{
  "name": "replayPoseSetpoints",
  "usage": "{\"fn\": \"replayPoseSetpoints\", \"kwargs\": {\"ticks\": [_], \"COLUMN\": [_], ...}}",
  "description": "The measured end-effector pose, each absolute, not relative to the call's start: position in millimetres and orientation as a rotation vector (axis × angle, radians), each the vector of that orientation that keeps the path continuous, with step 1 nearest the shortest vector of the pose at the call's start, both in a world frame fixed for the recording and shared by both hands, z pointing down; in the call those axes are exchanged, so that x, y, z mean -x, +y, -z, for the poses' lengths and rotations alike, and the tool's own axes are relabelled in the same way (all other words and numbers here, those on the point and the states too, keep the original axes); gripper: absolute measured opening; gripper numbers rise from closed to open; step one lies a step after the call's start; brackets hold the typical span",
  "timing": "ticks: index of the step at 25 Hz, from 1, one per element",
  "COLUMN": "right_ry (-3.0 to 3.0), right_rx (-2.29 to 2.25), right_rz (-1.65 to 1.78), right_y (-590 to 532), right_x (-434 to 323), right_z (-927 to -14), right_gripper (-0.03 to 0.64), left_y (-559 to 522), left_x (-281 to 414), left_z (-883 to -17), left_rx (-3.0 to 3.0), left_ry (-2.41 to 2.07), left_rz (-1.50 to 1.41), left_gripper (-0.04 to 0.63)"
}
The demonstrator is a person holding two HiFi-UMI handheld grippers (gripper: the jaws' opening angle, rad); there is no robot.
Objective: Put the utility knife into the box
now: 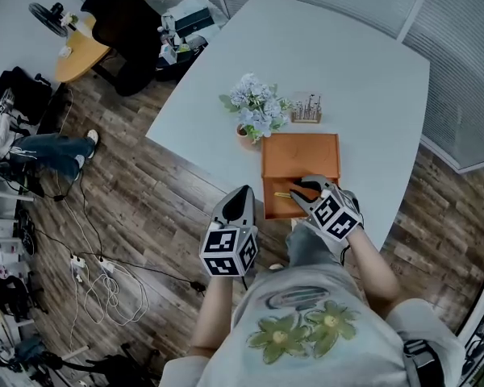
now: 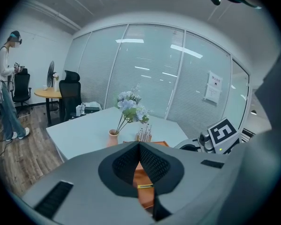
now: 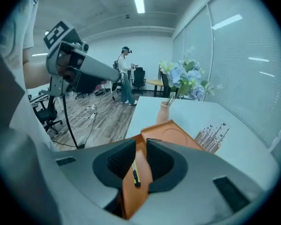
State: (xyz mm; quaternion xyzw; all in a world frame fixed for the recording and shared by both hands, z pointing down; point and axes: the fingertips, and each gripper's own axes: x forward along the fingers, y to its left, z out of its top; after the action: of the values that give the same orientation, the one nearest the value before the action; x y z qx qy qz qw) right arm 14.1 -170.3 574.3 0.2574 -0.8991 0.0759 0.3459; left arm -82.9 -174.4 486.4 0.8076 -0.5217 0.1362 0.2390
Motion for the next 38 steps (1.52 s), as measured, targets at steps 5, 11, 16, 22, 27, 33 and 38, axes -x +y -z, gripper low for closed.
{"fn": "replayPoseSetpoints", "kwargs": {"ticks": [5,11,16,22,27,33,38], "right_ry": [-2.425,-2.518,-2.554,-2.602,-2.616,-2.606,-2.599], "right_rx": [-0.777,-0.883,-0.938,-1.006,-1.048,-1.071,-1.073], "right_rz": [-0.203,-0.191,-0.146,-0.156,-0.174,-0.166,-0.166], "right_y": [-170,-168,-159,-148,-140,-135,-134], "right_x": [-14,-14,-12,-15,-20,-22,-23], "right_z": [-539,-501,-479,-459,-450,-448,-450], "right_gripper": [0.027,0.006,0.005,0.003,0.003,0.003,0.003], "left_y": [-173,-169,-165,-159,-152,-146,-146], "left_x": [78,70,65,54,46,45,45], "left_z": [-478,-468,-461,-456,-454,-454,-455], "left_rx": [-2.244,-2.285,-2.313,-2.348,-2.37,-2.377,-2.379], "left_ry": [-1.416,-1.393,-1.372,-1.334,-1.306,-1.292,-1.29], "left_rz": [-0.358,-0.337,-0.324,-0.319,-0.32,-0.326,-0.33], "left_gripper": [0.002,0.002,0.002,0.002,0.002,0.002,0.002]}}
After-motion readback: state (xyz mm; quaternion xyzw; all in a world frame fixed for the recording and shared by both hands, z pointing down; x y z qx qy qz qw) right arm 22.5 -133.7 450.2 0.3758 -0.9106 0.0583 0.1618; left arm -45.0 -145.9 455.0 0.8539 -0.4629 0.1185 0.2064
